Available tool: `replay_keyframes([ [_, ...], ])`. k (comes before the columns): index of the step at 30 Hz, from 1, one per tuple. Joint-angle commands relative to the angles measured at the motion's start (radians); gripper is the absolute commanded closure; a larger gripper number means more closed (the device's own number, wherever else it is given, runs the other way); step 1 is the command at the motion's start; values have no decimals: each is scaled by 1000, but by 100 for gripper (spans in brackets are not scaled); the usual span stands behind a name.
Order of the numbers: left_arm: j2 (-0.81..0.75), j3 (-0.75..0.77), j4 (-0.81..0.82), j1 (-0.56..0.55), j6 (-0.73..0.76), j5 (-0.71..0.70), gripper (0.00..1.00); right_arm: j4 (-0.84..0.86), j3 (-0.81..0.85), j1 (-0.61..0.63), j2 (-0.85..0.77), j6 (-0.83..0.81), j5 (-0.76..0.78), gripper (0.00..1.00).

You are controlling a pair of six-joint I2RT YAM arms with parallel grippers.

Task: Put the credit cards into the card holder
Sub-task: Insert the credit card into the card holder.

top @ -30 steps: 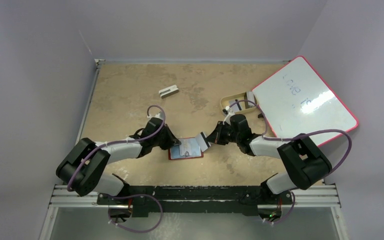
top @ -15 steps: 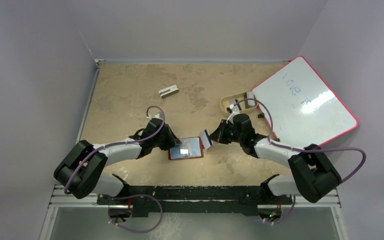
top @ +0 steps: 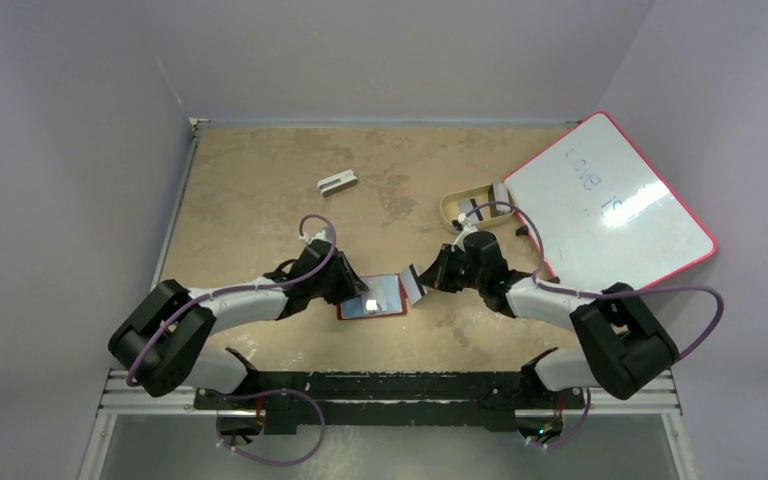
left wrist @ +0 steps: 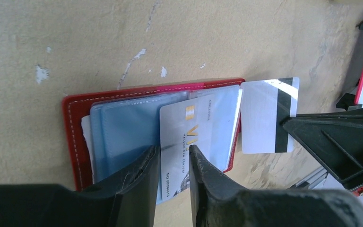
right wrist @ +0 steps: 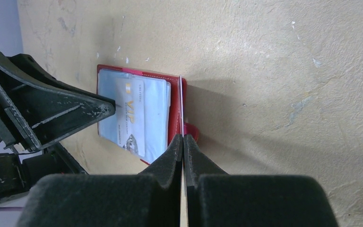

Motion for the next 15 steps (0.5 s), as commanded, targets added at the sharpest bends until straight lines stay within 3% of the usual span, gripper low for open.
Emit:
replay_keyframes([
  [1,32,32,37,-33,-36,-21,71,38,-7,9,1,6,26,100],
  [15,108,111,83,-73,-38,-10,71,76,-16,22,39,14,18,100],
])
